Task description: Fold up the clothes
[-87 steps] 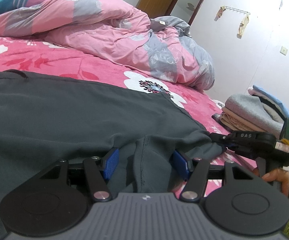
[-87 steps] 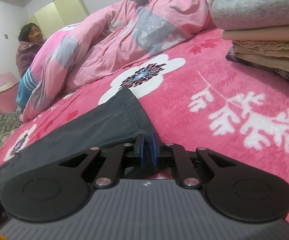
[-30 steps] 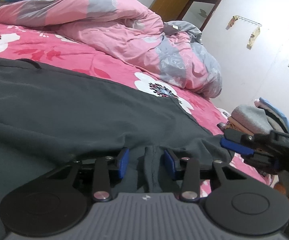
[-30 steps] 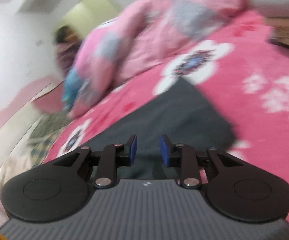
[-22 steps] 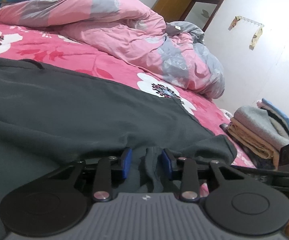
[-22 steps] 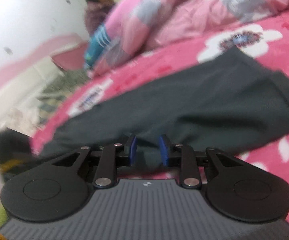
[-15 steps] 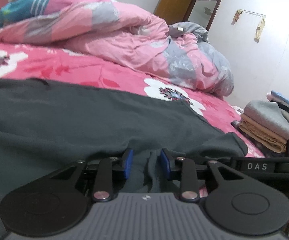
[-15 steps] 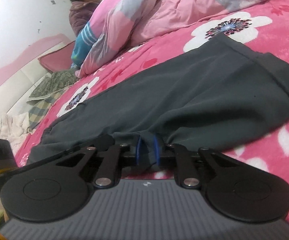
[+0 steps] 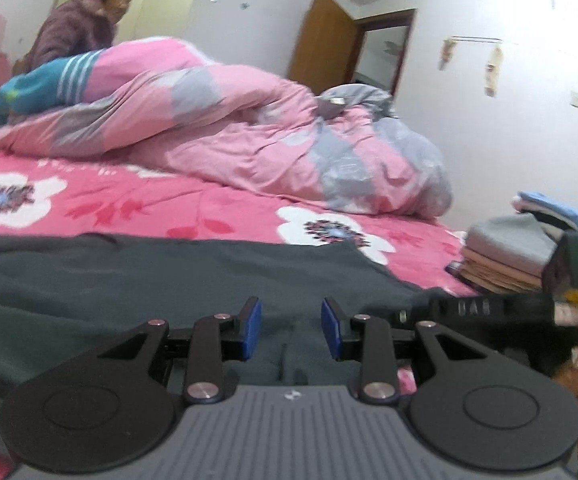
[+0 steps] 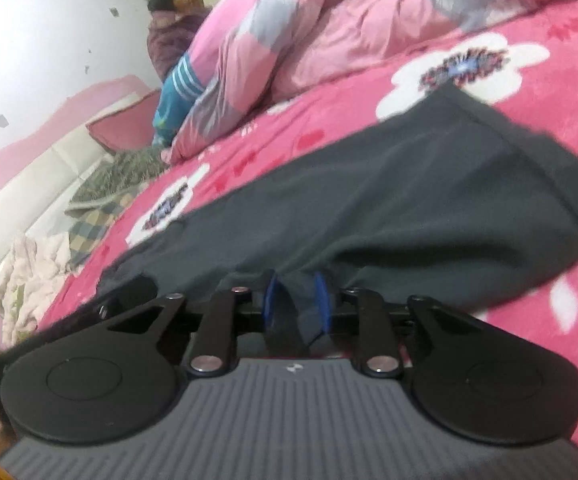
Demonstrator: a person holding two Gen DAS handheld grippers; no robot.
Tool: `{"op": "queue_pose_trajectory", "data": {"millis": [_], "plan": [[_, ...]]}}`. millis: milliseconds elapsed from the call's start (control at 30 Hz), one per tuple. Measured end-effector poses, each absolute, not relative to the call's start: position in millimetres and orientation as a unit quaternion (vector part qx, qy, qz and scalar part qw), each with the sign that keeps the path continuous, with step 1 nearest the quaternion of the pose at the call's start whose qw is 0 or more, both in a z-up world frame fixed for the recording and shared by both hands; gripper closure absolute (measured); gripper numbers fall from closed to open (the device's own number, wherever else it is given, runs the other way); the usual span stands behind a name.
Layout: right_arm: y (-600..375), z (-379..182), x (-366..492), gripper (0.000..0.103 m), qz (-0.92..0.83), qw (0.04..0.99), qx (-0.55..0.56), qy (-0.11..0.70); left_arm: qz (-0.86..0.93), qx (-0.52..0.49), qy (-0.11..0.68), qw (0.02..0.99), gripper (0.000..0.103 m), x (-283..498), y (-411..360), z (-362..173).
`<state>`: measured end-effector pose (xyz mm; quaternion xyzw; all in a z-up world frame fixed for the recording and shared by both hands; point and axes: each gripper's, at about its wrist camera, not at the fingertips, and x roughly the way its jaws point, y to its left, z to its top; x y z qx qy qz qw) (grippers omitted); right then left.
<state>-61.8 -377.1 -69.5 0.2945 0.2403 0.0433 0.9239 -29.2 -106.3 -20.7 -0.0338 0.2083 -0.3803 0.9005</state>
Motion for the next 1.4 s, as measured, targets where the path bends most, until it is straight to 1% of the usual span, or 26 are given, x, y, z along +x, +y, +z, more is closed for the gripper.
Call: {"op": "queue_pose_trajectory", "data": {"millis": [133,267,333,467,567,667,967,1133,1200,1267,1400], "plan": [[-397,-54,-85,0.078,0.026,0.927,0.317,0.201,-0.421,-0.011,0.198,0.885,0.07,-42,-123,-19],[-427,-46,-123,0.074,-0.013,0.92,0.354,0.166,-0.44,0.013,0.219,0.871,0.07,-38,-150,-29],[-440,-48,-139,0.074,-0.039,0.911,0.376,0.167,-0.436,0.02,0.232,0.869,0.07,-31,-161,-37],[-460,-58,-160,0.073,-0.087,0.886,0.412,0.196,-0.413,0.018,0.265,0.871,0.07,-14,-169,-52],[-465,-70,-155,0.07,-0.11,0.87,0.425,0.225,-0.404,0.009,0.291,0.867,0.07,-5,-167,-63],[-466,-81,-140,0.07,-0.125,0.858,0.435,0.242,-0.404,-0.006,0.298,0.865,0.07,0,-162,-66],[-479,-96,-102,0.071,-0.133,0.849,0.47,0.202,-0.409,-0.029,0.304,0.86,0.07,6,-158,-71],[-481,-98,-92,0.074,-0.129,0.851,0.477,0.176,-0.411,-0.034,0.304,0.859,0.07,6,-157,-72],[-482,-98,-88,0.085,-0.122,0.852,0.479,0.171,-0.412,-0.036,0.304,0.858,0.07,6,-156,-72],[-483,-96,-84,0.091,-0.116,0.852,0.481,0.169,-0.413,-0.039,0.305,0.857,0.07,7,-156,-72],[-475,-71,-78,0.094,-0.096,0.871,0.455,0.155,-0.414,-0.044,0.305,0.857,0.071,7,-154,-73]]}}
